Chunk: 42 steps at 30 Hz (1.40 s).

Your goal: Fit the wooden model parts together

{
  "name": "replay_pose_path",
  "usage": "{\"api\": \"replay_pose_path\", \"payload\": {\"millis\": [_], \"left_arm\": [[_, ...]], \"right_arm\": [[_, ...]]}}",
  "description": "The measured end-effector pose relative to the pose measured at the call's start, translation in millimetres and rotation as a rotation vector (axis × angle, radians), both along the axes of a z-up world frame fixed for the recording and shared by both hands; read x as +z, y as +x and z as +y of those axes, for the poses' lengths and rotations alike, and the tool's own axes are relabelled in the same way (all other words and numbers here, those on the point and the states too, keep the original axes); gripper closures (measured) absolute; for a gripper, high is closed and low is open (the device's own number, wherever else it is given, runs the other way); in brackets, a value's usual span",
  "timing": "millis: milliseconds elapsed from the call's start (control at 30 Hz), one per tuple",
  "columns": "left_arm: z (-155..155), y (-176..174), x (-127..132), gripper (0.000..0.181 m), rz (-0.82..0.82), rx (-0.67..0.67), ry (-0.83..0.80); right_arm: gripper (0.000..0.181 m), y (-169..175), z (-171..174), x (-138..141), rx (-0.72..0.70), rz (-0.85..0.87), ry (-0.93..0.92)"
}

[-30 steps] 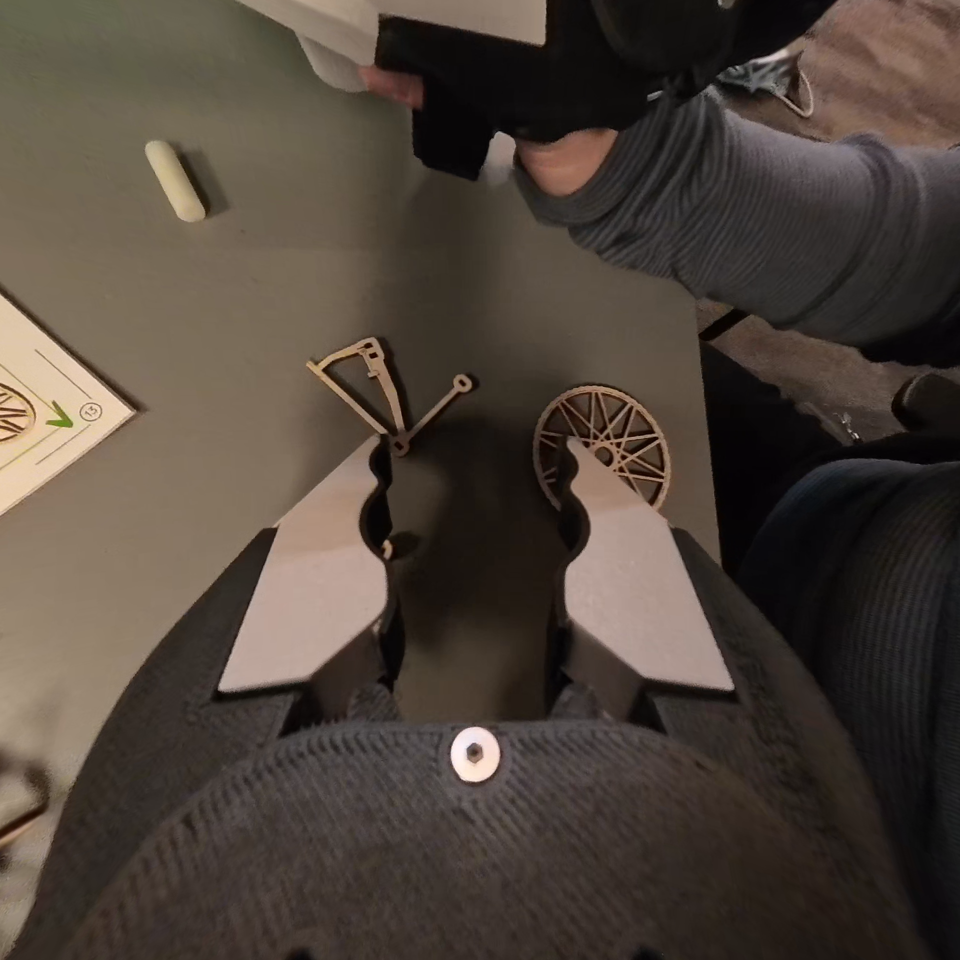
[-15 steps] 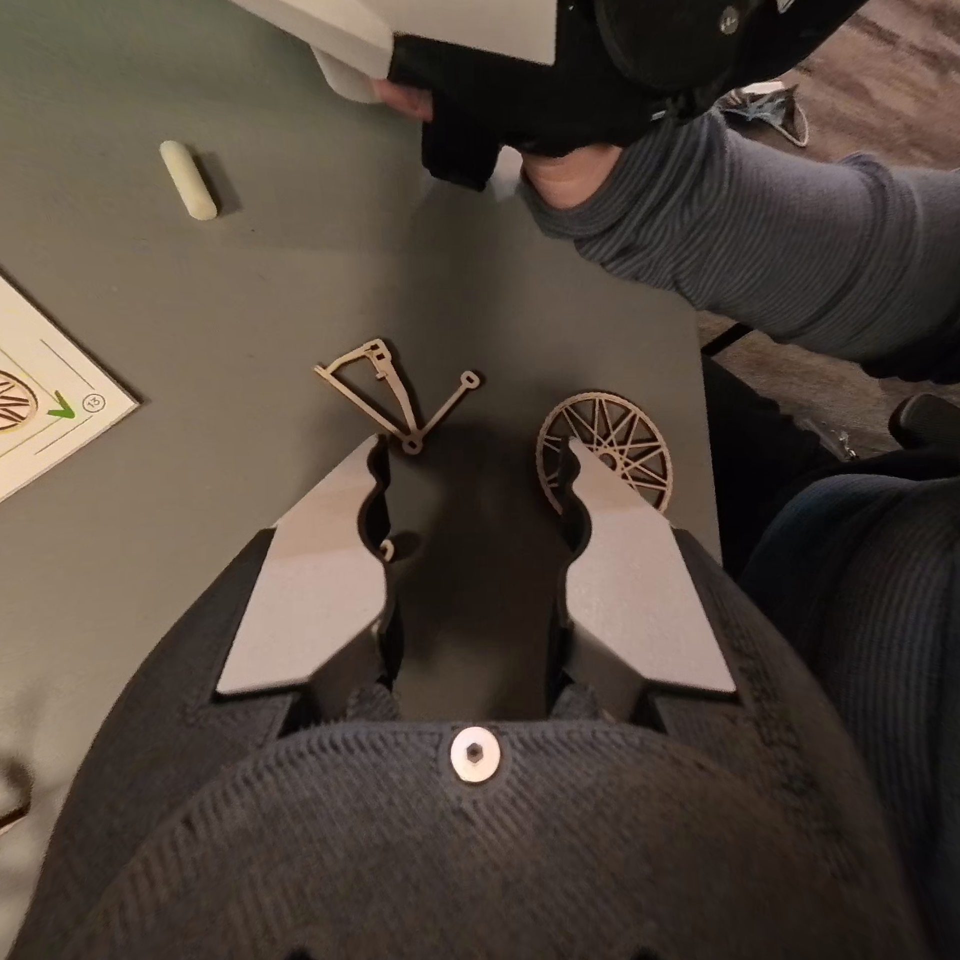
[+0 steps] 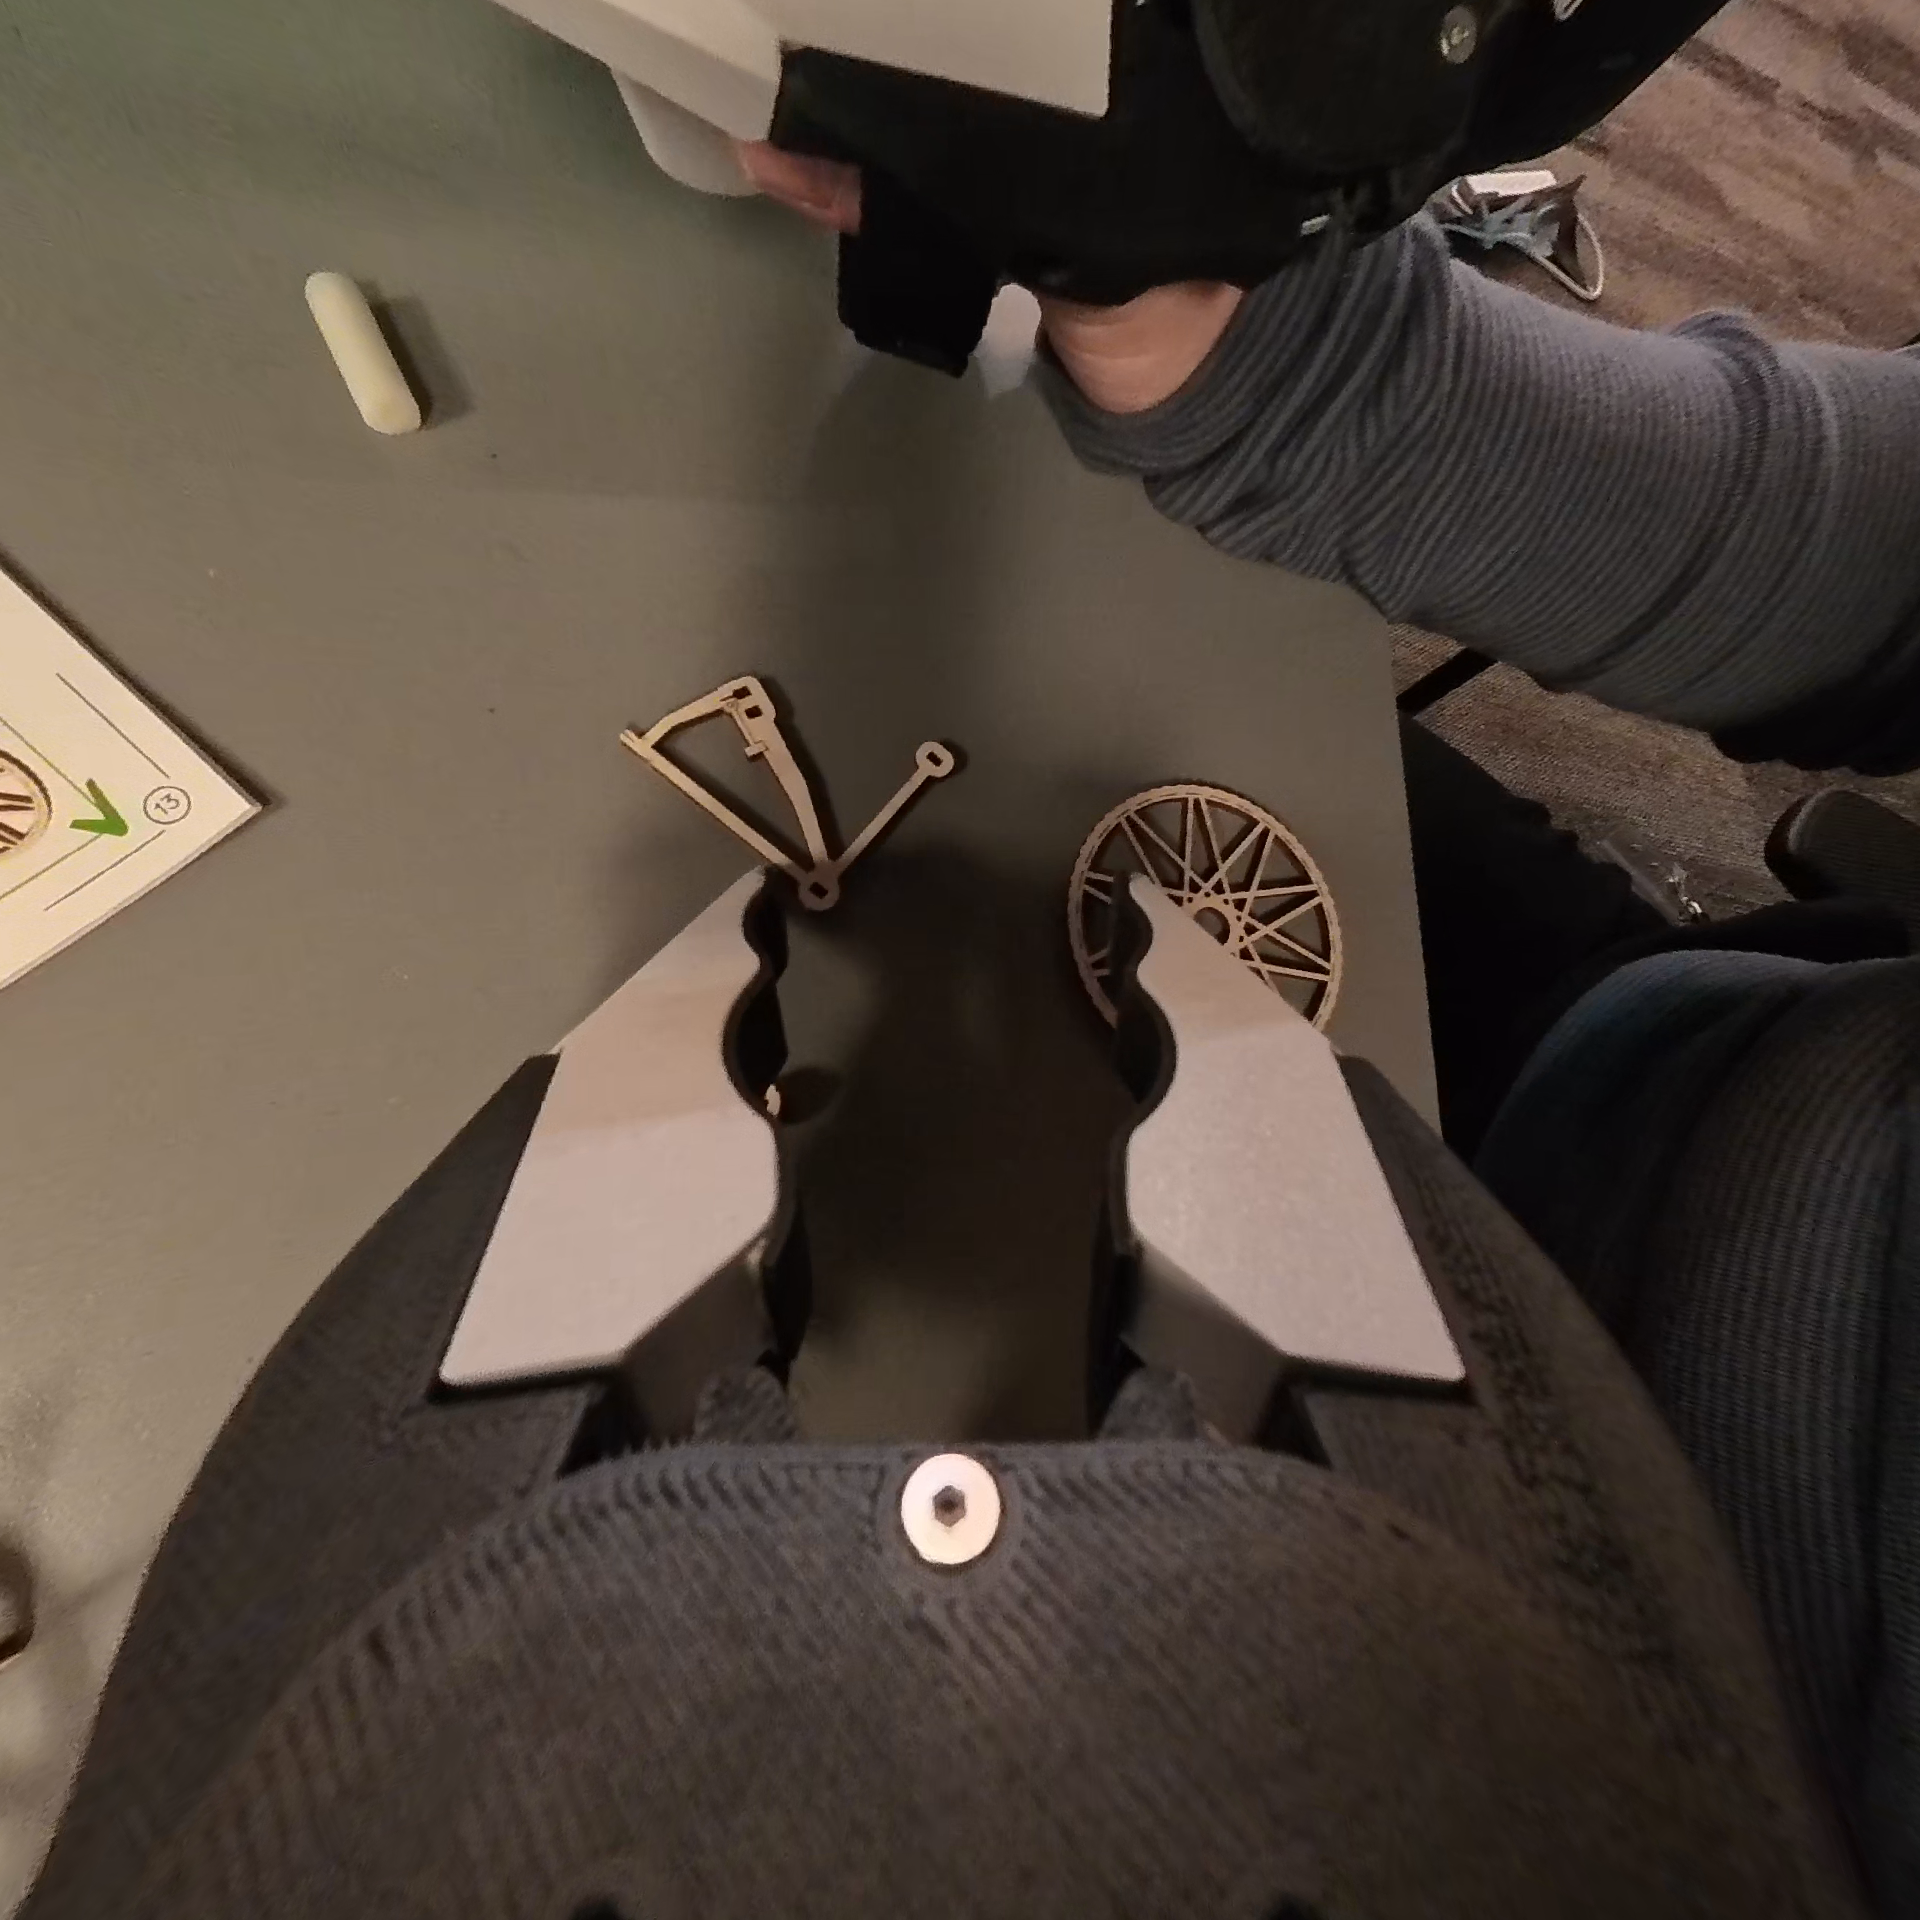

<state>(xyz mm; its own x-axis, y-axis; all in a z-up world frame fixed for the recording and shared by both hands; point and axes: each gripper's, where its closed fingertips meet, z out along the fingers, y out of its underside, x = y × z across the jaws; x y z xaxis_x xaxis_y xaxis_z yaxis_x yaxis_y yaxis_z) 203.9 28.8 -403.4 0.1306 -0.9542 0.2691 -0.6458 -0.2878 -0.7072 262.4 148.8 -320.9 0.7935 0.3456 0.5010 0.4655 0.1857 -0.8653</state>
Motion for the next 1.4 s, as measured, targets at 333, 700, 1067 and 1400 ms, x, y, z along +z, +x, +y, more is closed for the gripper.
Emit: {"api": "replay_pose_path", "payload": {"millis": [333,700,1067,1400], "left_arm": [[-2,0,0,0.121,-0.005,-0.008,-0.009],[-1,0,0,0.123,-0.004,-0.005,0.0],[36,-7,22,0.132,-0.084,0.084,0.267],[49,-24,31,0.132,-0.147,0.152,0.33]], "right_arm": [[0.181,0,0,0,0.001,0.0,0.0],[0.181,0,0,0,0.001,-0.002,0.0],[0.181,0,-17,-45,0.117,0.029,-0.528],[0.181,13,-28,-87,0.132,0.0,-0.844]]}}
